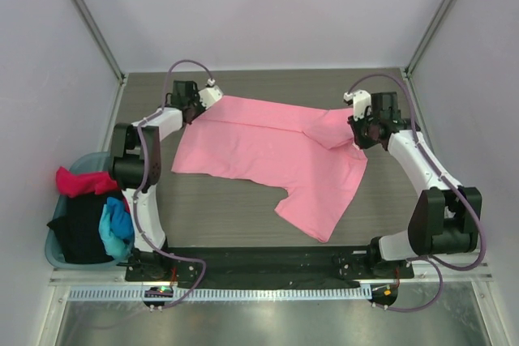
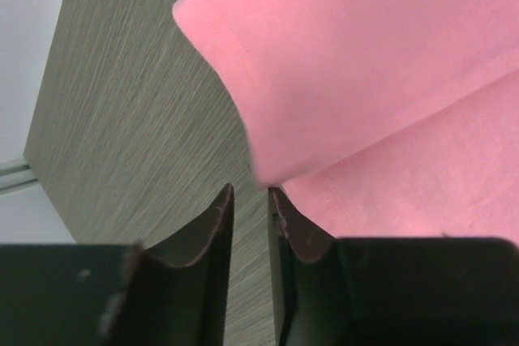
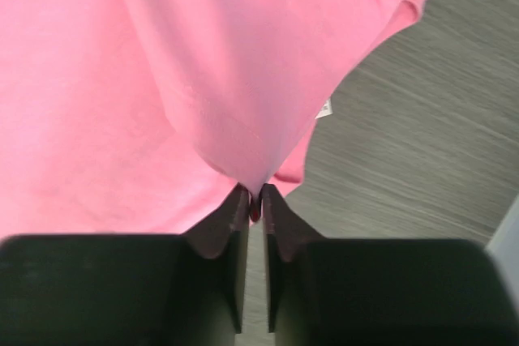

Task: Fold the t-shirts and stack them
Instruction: Fold the tshirt

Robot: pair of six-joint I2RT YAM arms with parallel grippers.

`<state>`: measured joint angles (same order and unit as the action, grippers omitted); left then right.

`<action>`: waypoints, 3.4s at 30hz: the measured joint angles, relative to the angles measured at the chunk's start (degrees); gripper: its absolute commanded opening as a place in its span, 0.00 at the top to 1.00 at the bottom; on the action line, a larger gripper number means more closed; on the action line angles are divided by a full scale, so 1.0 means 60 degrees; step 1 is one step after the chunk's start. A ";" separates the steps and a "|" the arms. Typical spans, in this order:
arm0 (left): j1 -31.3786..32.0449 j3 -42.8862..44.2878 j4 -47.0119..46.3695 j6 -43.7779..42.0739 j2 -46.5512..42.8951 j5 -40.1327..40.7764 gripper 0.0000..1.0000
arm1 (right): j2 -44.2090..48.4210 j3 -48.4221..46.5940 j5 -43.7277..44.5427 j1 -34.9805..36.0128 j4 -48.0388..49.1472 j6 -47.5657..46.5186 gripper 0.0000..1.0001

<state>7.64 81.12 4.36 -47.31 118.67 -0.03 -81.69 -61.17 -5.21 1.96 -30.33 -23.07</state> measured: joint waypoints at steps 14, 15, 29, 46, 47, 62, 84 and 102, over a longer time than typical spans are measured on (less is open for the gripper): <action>-0.0138 0.2288 0.1690 0.1453 -0.0266 0.0652 0.35 | -0.0590 -0.2696 -0.0233 -0.0044 -0.0725 0.0820 0.56; -0.0146 0.3344 0.2368 0.1767 0.0178 0.0667 0.35 | -0.0911 -0.2943 -0.0175 -0.0117 -0.0554 0.0900 0.56; -0.0692 0.9952 0.7359 0.5384 0.4466 -0.0608 0.36 | -0.5883 -0.5858 -0.0055 -0.1497 -0.0178 0.1945 0.56; -0.0732 0.9952 0.7588 0.5603 0.4630 -0.0437 0.36 | -0.7770 -0.7501 -0.1490 -0.1810 -0.0098 0.2448 0.57; -0.0732 0.9952 0.7581 0.5603 0.4630 -0.0426 0.36 | -0.7770 -0.7508 -0.1508 -0.1810 -0.0117 0.2444 0.57; -0.0732 0.9956 0.7497 0.5577 0.4823 -0.0222 0.34 | -0.7981 -0.7537 -0.1443 -0.1858 -0.0226 0.2328 0.56; -0.0805 1.0630 0.6131 0.6645 0.5814 0.0288 0.35 | -0.8706 -0.7879 -0.1548 -0.1865 0.0120 0.2208 0.99; -0.0780 1.1136 0.5952 0.7042 0.5989 0.1282 0.40 | -0.8717 -0.7861 -0.1668 -0.1861 0.0153 0.2240 0.99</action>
<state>2.96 147.94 40.07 -5.06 154.61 7.66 -133.99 -108.33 -15.22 -9.21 -29.41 -9.63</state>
